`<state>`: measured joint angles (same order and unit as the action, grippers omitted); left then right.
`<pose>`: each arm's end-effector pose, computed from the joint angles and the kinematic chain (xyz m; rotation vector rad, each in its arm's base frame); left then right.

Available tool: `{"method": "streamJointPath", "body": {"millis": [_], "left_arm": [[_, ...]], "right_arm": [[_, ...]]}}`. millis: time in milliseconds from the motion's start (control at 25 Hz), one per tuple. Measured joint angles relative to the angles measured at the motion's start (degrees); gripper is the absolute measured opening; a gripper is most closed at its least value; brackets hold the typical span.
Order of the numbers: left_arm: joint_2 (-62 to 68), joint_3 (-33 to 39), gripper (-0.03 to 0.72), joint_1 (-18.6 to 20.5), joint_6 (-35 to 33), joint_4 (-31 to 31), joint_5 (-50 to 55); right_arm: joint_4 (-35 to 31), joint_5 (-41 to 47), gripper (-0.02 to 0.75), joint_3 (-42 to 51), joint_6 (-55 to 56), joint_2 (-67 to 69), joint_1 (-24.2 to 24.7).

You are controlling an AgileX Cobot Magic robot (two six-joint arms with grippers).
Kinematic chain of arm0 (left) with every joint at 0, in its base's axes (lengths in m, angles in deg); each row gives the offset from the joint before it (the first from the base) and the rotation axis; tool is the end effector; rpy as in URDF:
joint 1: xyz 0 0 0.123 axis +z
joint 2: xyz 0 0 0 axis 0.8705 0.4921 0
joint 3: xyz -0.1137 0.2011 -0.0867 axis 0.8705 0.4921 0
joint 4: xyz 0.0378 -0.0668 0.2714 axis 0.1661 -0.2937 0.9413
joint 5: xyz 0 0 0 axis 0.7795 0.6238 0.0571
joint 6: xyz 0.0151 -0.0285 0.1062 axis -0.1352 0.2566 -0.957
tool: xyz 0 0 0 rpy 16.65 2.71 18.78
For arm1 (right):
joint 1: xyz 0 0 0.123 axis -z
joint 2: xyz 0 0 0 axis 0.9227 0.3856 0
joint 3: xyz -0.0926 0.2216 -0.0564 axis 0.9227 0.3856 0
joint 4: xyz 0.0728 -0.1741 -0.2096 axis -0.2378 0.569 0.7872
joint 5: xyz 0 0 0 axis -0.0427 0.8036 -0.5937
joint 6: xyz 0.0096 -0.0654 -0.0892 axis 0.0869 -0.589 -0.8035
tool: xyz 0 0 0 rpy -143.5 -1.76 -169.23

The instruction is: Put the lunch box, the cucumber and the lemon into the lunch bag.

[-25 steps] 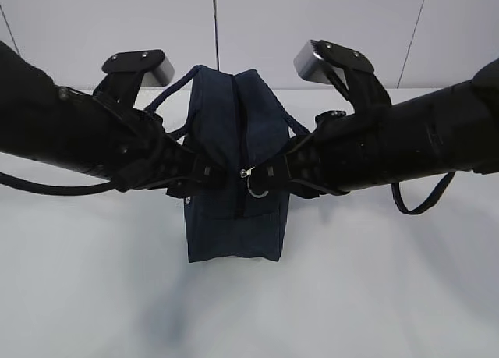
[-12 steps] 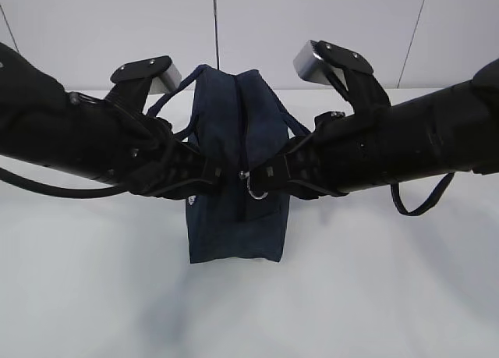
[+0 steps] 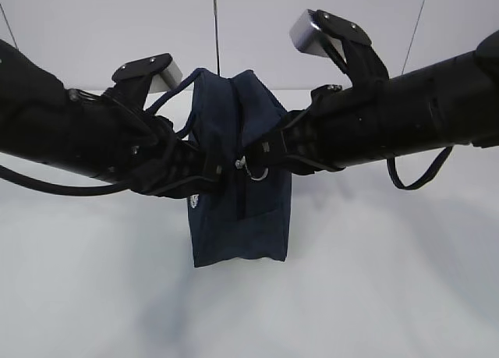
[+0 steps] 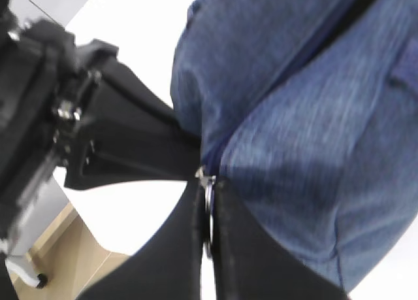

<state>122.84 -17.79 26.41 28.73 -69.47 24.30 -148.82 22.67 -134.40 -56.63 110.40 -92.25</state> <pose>0.2849 -0.2352 0.1438 0.5180 2.4174 -0.7929 0.3073 0.2045 0.1950 -0.6257 2.1771 0.8975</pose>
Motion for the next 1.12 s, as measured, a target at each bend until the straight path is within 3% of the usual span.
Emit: {"method": "streamJointPath", "body": {"millis": [880, 1120], "left_arm": [[-0.8, 0.0, -0.004, 0.0, 0.0, 0.4, 2.7], [-2.9, 3.8, -0.004, 0.0, 0.0, 0.5, 3.2]], "right_arm": [[3.4, -5.5, 0.0, -6.5, -0.1, 0.1, 0.0], [3.7, -5.6, 0.0, -10.5, -0.8, 4.1, 0.0]]}}
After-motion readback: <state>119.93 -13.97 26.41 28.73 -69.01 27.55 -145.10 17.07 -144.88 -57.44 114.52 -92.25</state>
